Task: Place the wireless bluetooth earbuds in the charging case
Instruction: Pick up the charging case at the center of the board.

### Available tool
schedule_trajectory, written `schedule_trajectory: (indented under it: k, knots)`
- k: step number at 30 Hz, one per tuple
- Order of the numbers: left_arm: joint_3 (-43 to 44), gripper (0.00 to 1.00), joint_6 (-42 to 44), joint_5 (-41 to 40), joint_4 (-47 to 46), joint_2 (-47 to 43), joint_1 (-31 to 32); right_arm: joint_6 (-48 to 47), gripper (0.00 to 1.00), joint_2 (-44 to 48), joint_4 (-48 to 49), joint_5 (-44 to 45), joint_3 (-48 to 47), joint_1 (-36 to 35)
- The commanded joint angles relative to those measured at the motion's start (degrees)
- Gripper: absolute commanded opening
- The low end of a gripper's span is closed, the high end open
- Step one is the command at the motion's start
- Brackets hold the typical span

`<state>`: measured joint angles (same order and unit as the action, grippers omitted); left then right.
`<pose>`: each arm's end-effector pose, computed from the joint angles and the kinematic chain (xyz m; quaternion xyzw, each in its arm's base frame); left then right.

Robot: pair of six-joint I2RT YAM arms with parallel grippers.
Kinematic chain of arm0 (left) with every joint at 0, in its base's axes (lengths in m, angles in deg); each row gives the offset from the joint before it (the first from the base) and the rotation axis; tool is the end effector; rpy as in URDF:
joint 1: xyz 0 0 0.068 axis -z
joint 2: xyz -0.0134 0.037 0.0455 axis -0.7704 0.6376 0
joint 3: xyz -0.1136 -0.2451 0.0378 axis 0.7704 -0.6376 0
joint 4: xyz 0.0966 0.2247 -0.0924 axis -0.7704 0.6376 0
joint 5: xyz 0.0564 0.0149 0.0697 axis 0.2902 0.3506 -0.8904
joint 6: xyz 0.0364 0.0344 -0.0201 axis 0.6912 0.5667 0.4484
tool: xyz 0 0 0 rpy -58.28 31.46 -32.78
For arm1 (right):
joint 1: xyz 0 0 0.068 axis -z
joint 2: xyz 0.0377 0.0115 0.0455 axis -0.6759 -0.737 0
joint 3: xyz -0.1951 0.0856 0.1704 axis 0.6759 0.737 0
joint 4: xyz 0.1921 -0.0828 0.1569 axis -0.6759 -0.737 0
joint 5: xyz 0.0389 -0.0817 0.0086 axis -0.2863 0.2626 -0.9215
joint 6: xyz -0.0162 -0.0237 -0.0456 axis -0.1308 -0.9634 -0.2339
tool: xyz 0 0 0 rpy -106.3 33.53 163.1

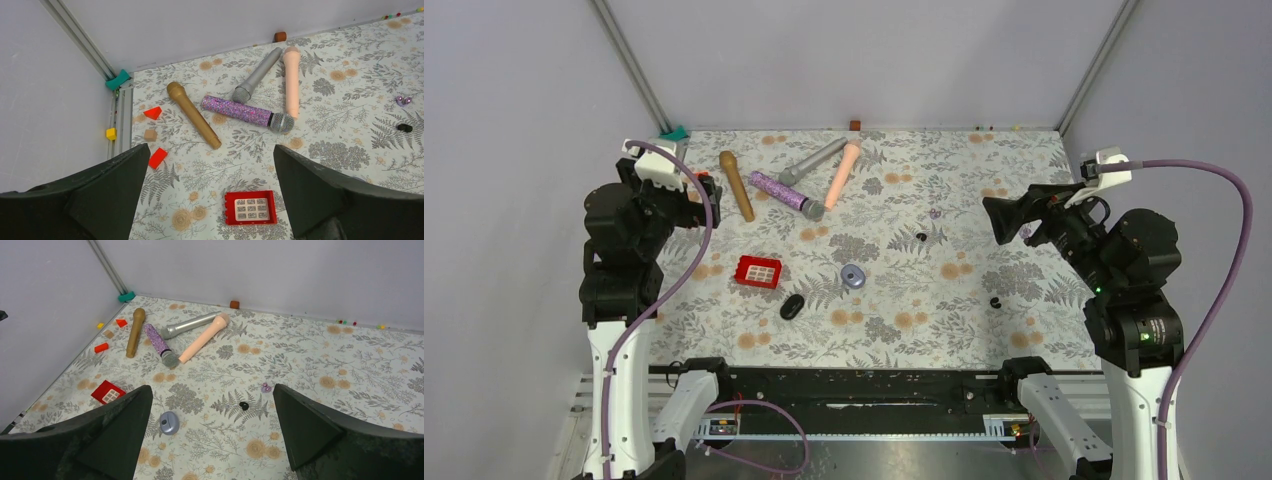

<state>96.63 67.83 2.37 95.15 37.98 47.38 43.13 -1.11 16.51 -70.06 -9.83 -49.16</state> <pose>0.1458 0.0002 0.4386 0.1055 0.7543 -0.0161 0.6478 0.0992 0.0222 0.4774 -0.1089 0.6844 0.1829 0.6974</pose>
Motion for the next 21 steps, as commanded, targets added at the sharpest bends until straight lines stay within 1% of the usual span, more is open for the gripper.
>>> schedule_trajectory:
  k: [1,3,6,11,14,18,21]
  knots:
    - [-0.5,0.99,0.3,1.2,-3.1,-0.5,-0.3,-1.7,0.99,0.3,0.8,-0.6,-1.0,0.2]
    - [-0.6,0.99,0.0,0.8,-3.5,-0.6,-0.3,-5.0,0.99,0.1,0.5,-2.9,-0.5,0.2]
    - [-0.6,0.99,0.7,0.9,-3.4,-0.8,-0.3,-6.0,0.99,-0.8,0.5,-4.0,-0.1,0.2]
    - [1.3,0.99,6.5,-1.8,-1.8,-0.3,-0.3,-10.5,0.99,-3.0,-0.7,-1.6,-2.4,0.2]
    - [0.6,0.99,9.7,-3.3,-1.0,-0.4,-0.3,-13.8,0.99,-4.7,-1.7,0.4,-3.8,0.2]
    - [-3.4,0.99,10.3,-0.2,0.2,-2.1,-0.3,-17.2,0.99,-6.0,0.1,5.8,-1.3,0.2]
    - [-8.0,0.98,9.4,5.3,-0.6,-2.8,-0.3,-17.6,0.99,-8.2,1.0,9.7,0.2,0.2]
